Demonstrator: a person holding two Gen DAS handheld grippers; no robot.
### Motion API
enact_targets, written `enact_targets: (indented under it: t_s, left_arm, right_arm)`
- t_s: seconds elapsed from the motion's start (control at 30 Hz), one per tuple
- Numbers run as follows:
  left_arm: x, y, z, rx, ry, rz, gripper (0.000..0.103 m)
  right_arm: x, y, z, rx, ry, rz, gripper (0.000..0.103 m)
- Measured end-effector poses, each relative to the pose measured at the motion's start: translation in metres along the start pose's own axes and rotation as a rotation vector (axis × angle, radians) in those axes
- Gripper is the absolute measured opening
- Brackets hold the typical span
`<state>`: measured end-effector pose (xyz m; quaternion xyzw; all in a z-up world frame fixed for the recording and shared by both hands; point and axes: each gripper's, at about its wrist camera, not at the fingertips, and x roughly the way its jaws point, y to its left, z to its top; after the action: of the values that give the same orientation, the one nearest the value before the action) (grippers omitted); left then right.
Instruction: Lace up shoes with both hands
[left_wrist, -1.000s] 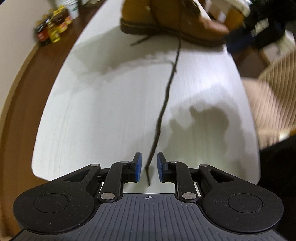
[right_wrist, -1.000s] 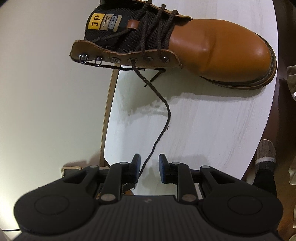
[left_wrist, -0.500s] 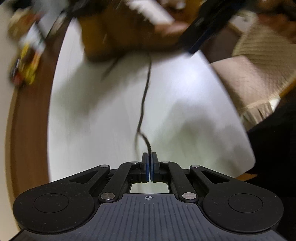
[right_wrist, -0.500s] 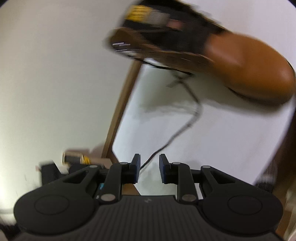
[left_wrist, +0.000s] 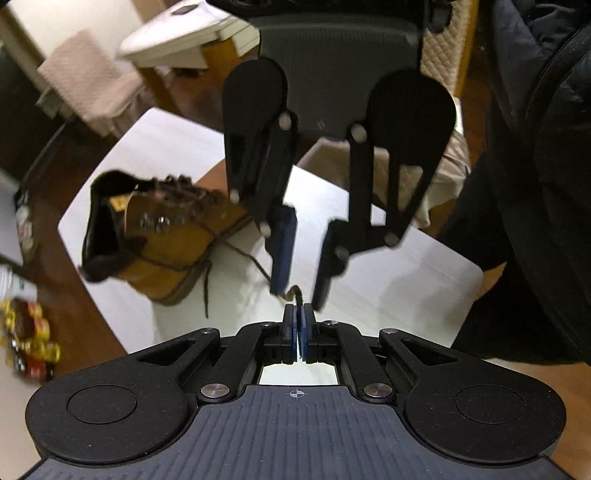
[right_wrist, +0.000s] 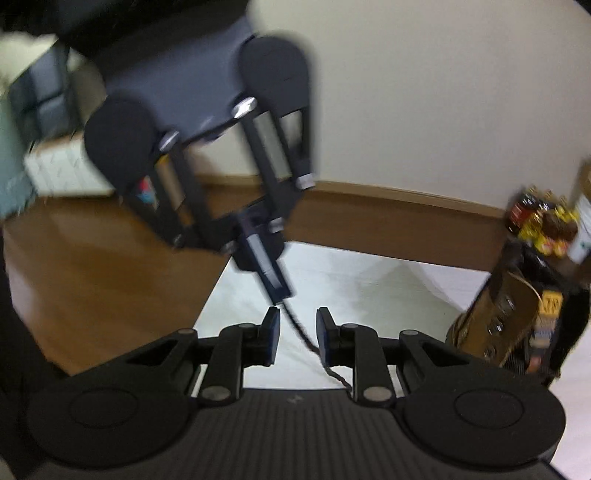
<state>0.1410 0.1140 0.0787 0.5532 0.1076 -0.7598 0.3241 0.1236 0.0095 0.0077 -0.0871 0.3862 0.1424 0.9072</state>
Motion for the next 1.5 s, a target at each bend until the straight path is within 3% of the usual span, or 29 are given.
enact_targets:
  t_s: [0.07,0.13,0.23,0.37,0.5,0.6,0.67,0.77,0.87,1.0,1.17,1.23,1.37,1.5]
  left_arm:
    - [-0.001,-0.002,0.001,0.012,-0.009,-0.011,0.002]
    - [-0.001,-0.003,0.003,0.026,-0.010,-0.008,0.002]
    - [-0.001,-0.001,0.005,0.029,-0.019,-0.011,0.002]
    - [0.004,0.008,0.003,0.005,-0.029,0.012,0.002]
    - [0.007,0.025,0.003,-0.077,-0.066,0.048,0.003]
    - [0.007,0.038,0.005,-0.140,-0.092,0.075,0.007]
    - [0.003,0.055,0.009,-0.234,-0.133,0.075,0.009]
    - [-0.004,0.072,0.016,-0.312,-0.188,0.053,0.009]
    - [-0.009,0.083,0.026,-0.312,-0.214,0.049,0.009]
    - [-0.004,0.089,0.043,-0.208,-0.153,0.112,0.012]
    - [0.006,0.112,0.061,-0.249,-0.121,0.155,0.018]
    - [0.015,0.120,0.072,-0.256,-0.097,0.139,0.027]
    - [0.039,0.132,0.089,-0.249,0.001,0.110,0.028]
    - [0.053,0.155,0.093,-0.242,0.061,-0.002,0.034]
  right_arm:
    - [0.002,0.003,0.001,-0.033,0.001,-0.007,0.023]
    - [0.003,0.003,0.001,-0.026,0.005,-0.004,0.010]
    - [0.004,-0.002,-0.001,0.034,0.032,-0.021,0.004]
    - [0.000,-0.014,-0.010,0.185,0.052,-0.051,0.004]
    - [-0.020,-0.048,-0.038,0.553,-0.011,-0.066,0.004]
    - [-0.047,-0.079,-0.073,0.936,-0.142,-0.101,0.004]
    - [-0.066,-0.093,-0.099,1.183,-0.267,-0.141,0.004]
    - [-0.078,-0.103,-0.119,1.325,-0.358,-0.182,0.004]
    - [-0.086,-0.110,-0.119,1.356,-0.389,-0.188,0.004]
    - [-0.085,-0.117,-0.118,1.380,-0.406,-0.149,0.005]
    - [-0.071,-0.137,-0.138,1.472,-0.449,-0.076,0.007]
    - [-0.065,-0.143,-0.144,1.482,-0.453,-0.062,0.007]
    - [-0.063,-0.147,-0.149,1.495,-0.449,-0.070,0.007]
    - [-0.062,-0.144,-0.150,1.507,-0.466,-0.116,0.007]
